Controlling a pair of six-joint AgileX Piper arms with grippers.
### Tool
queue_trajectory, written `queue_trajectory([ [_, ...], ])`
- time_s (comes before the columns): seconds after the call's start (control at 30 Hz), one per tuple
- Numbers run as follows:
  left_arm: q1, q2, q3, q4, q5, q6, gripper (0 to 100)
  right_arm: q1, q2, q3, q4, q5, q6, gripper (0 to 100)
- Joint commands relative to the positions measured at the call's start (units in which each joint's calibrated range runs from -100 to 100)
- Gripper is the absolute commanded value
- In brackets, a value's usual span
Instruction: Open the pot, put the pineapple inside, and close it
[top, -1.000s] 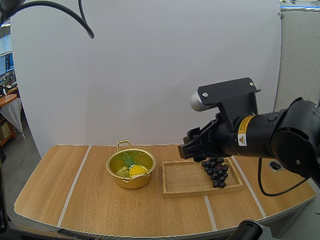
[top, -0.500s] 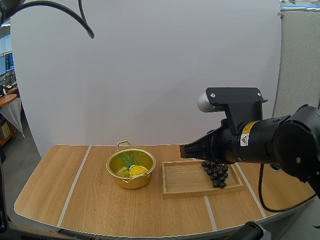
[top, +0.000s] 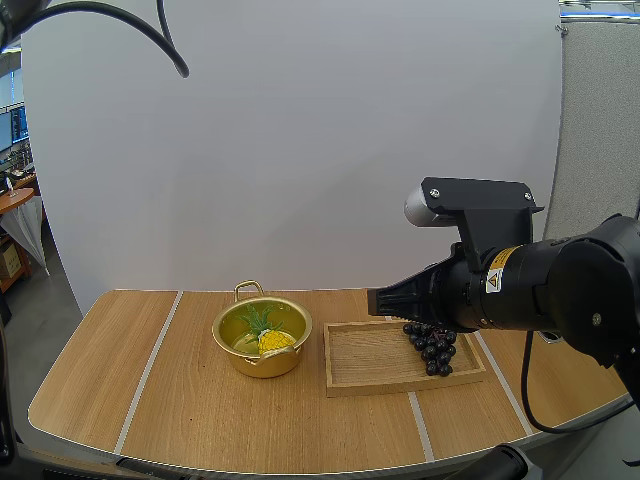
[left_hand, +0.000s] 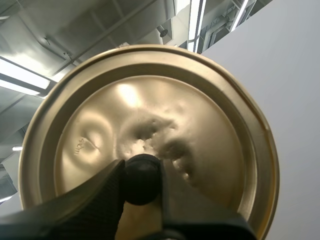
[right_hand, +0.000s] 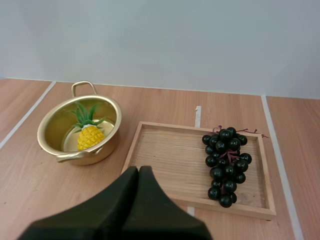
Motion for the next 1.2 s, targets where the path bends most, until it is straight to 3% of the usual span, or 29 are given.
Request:
queue_trajectory([
  [0.0, -0.11, -0.40, -0.26, 0.20, -2.62, -0.63, 0, -0.21, -0.62, 0.13, -2.59, 0.26, -0.34, 0],
  [0.47, -0.11, -0.40, -0.26, -0.31, -1.09, -0.63, 0, -0.21, -0.62, 0.13, -2.70, 0.26, -0.34, 0],
  [0.87, -0.11, 1.06, -0.26, -1.25, 56.58, -0.63, 0, -0.21, -0.62, 0.13, -2.70, 0.26, -0.34, 0],
  [1.17, -0.11, 7.23, 1.21, -2.32, 58.86, -1.21, 0, -0.21, -0.62, 0.13, -2.57, 0.26, -0.34, 0],
])
